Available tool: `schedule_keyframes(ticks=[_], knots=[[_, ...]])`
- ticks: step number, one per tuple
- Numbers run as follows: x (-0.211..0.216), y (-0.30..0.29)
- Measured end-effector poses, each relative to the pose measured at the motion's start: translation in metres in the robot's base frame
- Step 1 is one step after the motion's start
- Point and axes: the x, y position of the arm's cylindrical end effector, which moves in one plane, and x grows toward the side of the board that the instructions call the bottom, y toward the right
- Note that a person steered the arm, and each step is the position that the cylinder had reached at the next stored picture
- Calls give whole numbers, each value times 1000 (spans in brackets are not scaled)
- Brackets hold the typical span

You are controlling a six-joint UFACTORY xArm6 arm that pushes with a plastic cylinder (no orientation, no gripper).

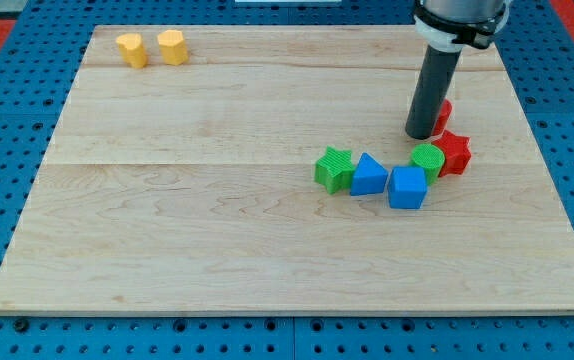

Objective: Push the red star right to the green circle

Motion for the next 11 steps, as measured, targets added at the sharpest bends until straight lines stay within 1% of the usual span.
schedule_keyframes(ticks=[1, 2, 4, 5, 6, 7, 10, 11], knots=[[2, 50], [44, 69], [155, 61], [161, 37], [136, 46], [101, 41], [65, 42], [45, 38]])
